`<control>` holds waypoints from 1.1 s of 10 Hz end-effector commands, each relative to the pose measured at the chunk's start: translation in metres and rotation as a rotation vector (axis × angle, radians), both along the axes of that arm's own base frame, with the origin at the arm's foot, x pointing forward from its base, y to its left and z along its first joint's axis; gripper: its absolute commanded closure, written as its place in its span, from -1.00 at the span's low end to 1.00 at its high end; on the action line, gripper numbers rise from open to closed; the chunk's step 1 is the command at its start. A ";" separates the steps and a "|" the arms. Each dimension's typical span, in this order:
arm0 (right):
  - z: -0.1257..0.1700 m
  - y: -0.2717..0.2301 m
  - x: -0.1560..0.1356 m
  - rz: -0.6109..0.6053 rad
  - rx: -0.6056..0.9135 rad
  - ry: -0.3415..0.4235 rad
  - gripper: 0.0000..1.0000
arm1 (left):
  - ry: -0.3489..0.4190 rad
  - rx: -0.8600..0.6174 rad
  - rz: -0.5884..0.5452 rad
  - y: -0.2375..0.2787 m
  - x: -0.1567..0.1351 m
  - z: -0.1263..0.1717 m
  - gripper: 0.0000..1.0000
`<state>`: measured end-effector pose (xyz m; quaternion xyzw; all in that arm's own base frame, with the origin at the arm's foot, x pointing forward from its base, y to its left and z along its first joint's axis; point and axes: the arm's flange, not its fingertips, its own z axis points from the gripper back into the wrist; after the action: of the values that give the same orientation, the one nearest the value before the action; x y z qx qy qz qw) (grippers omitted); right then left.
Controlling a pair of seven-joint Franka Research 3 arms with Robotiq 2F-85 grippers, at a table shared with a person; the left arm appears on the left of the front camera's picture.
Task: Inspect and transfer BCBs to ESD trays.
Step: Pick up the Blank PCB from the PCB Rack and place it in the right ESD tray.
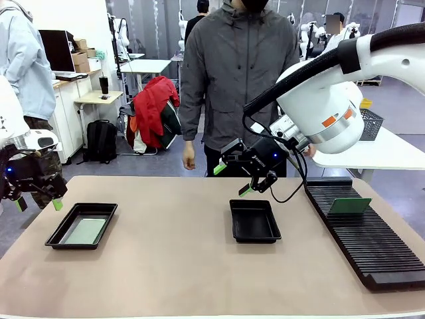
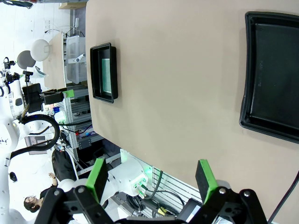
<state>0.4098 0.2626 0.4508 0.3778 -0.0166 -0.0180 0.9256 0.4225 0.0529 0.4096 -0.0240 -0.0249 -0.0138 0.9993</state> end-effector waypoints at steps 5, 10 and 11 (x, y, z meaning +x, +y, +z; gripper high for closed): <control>0.024 -0.043 -0.009 0.267 -0.136 -0.186 -1.00 | -0.008 -0.006 0.000 0.001 0.001 -0.003 -1.00; 0.099 -0.134 -0.010 0.623 -0.381 -0.456 -1.00 | -0.008 -0.006 0.000 0.001 0.001 -0.003 -1.00; 0.119 -0.159 -0.003 0.684 -0.432 -0.505 -1.00 | -0.008 -0.006 0.000 0.001 0.001 -0.003 -1.00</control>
<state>0.3961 0.1194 0.5587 0.1705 -0.1035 0.3478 0.9161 0.4225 0.0533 0.4088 -0.0243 -0.0243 -0.0134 0.9993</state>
